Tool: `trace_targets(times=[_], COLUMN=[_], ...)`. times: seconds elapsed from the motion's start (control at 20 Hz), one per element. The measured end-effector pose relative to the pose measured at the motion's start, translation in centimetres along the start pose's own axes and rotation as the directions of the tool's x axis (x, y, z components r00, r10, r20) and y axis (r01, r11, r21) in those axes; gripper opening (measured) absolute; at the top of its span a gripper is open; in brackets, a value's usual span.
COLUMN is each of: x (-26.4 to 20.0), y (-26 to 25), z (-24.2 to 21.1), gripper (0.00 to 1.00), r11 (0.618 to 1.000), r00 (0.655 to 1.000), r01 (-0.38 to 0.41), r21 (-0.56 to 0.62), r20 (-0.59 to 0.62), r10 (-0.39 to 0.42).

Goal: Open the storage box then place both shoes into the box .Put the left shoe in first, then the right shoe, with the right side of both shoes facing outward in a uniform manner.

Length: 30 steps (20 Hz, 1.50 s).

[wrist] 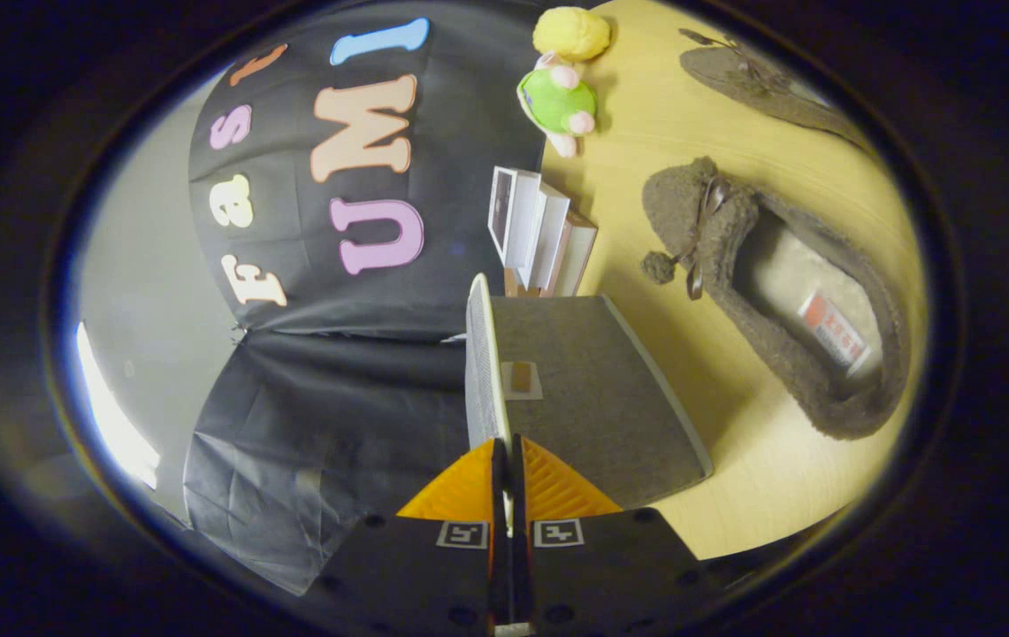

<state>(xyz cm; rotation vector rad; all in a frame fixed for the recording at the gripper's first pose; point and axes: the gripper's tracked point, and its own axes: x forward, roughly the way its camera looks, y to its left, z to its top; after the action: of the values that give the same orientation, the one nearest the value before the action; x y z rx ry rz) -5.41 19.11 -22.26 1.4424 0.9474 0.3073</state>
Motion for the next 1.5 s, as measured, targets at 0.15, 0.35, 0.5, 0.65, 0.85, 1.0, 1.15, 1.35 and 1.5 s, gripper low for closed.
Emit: trace_targets(times=[0.15,0.35,0.5,0.65,0.85,1.0,1.15,1.35,1.5], x=[-0.4,-1.3,-1.0,-0.2,1.6,3.4,5.0,8.0,10.1], y=[1.6,6.2,9.6,12.9,16.0,17.8,19.0,20.0,19.8], z=[-0.9,-1.4,-2.6,-4.8,-8.1,-10.9,-13.9,-17.4,-19.7], gripper=[0.03,0.03,0.03,0.03,0.03,0.03,0.03,0.03,0.06], r11=[0.997,0.982,0.964,0.938,0.898,0.874,0.848,0.816,0.797], r00=[0.999,0.998,0.995,0.989,0.979,0.967,0.955,0.939,0.927], r01=[-0.012,-0.038,-0.072,-0.112,-0.155,-0.194,-0.222,-0.257,-0.273], r21=[-0.075,-0.185,-0.255,-0.328,-0.412,-0.446,-0.482,-0.519,-0.539], r20=[-0.036,-0.059,-0.083,-0.125,-0.184,-0.235,-0.282,-0.335,-0.37], r10=[0.01,0.028,0.052,0.074,0.084,0.095,0.09,0.082,0.068])
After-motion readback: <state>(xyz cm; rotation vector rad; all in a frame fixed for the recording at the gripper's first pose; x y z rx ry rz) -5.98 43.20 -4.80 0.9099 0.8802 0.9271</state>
